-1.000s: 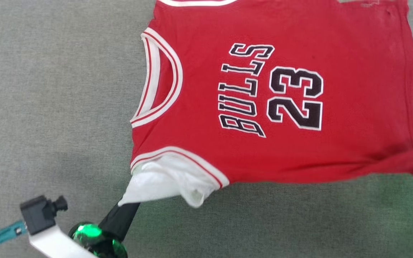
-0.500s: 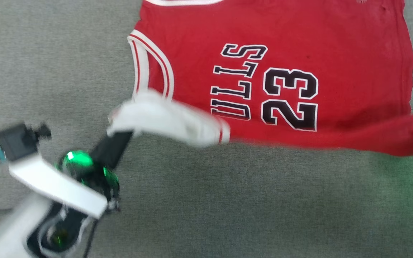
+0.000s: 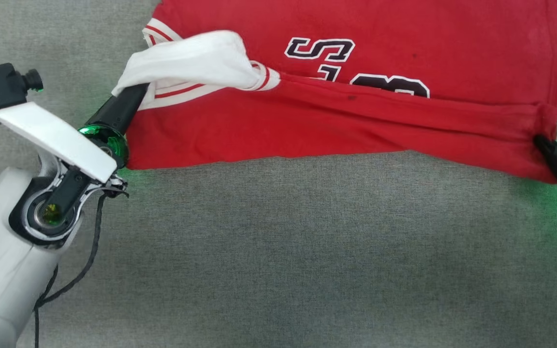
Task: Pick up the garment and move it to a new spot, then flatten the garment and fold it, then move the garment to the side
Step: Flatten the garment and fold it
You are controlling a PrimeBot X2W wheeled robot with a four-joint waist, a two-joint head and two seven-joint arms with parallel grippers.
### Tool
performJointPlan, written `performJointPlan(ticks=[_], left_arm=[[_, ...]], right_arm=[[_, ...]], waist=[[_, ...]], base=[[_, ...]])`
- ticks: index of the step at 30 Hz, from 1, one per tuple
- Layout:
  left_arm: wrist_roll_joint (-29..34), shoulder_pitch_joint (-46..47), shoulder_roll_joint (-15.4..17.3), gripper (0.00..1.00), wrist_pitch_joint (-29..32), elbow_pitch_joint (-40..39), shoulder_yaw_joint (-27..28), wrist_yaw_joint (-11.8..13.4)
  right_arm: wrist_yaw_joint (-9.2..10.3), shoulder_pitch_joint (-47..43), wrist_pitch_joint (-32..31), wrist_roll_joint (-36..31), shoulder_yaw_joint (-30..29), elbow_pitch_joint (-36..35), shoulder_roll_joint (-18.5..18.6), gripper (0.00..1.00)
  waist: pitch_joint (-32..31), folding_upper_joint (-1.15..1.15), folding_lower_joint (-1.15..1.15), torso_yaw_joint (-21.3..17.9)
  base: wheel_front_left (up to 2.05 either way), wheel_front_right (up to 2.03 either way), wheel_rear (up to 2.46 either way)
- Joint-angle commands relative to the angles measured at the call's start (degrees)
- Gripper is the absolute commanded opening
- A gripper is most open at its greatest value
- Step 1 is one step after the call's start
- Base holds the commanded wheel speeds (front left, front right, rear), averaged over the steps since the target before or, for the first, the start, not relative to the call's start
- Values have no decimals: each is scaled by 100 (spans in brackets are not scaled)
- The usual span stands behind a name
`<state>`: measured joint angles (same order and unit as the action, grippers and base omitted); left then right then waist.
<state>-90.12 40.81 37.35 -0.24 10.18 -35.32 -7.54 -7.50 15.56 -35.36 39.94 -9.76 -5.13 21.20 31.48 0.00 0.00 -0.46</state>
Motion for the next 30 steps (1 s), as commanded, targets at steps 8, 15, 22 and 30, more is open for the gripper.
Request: performJointPlan(ticks=[8,15,22,30], left_arm=[[305,282,-52,0,122,630,-273,15],[494,359,-16,0,59,802,-555,16],[781,577,101,100,-232,720,-882,16],[1342,903,864,100,-336,109,-1389,15]], right_arm=[[3,433,393,-135,268,272,-44,0],[3,640,647,-291,479,522,34,0],[3,697,1044,-503,383,743,51,100],[2,547,1252,-844,144,550,14,100]], waist=[[156,0,0,-85],[140,0,0,-97],[-191,0,0,25],[-658,0,0,156]], base=[[0,0,0],[0,0,0],[0,0,0],[0,0,0]])
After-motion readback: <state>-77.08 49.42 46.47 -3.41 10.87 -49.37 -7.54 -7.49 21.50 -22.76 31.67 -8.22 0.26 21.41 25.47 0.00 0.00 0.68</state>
